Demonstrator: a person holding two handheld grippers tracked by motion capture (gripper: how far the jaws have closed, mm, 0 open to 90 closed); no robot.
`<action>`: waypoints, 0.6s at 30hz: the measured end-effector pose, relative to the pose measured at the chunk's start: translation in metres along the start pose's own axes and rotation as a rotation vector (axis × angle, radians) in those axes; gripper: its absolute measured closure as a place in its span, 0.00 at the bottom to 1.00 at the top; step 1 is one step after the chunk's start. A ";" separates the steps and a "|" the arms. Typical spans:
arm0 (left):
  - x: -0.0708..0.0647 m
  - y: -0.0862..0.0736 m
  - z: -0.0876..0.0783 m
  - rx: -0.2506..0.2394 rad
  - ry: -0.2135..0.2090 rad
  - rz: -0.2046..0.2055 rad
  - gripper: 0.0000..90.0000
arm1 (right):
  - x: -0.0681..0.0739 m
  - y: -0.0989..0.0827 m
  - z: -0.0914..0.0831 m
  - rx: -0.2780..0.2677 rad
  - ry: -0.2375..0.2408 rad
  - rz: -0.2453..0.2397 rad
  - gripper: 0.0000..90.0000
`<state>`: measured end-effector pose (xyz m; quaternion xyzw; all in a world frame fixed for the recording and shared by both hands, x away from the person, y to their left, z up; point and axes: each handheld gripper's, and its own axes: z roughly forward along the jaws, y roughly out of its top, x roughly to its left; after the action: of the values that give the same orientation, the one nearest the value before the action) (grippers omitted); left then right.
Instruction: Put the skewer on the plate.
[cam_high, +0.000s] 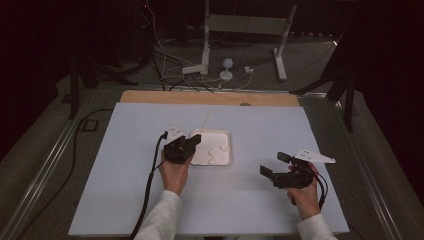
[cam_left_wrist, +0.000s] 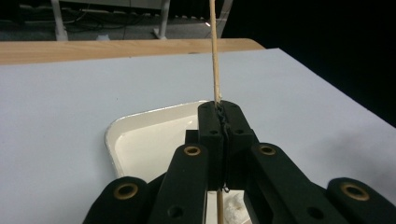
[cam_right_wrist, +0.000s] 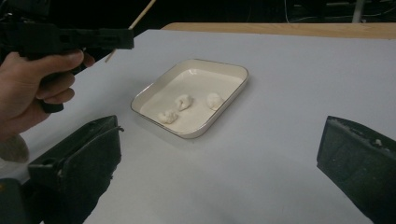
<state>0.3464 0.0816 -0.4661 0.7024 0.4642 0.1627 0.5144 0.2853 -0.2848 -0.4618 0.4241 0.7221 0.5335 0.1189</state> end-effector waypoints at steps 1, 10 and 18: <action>0.000 0.000 0.001 0.002 0.002 -0.002 1.00 | 0.000 0.000 0.000 0.000 0.000 -0.002 0.00; -0.001 -0.005 0.010 0.026 0.012 -0.007 1.00 | 0.000 -0.001 0.000 0.004 -0.001 -0.002 0.00; -0.001 -0.013 0.018 0.060 0.025 -0.015 1.00 | 0.000 -0.002 0.001 0.010 -0.002 -0.002 0.00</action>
<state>0.3525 0.0706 -0.4849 0.7121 0.4805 0.1534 0.4884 0.2852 -0.2843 -0.4637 0.4246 0.7249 0.5295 0.1178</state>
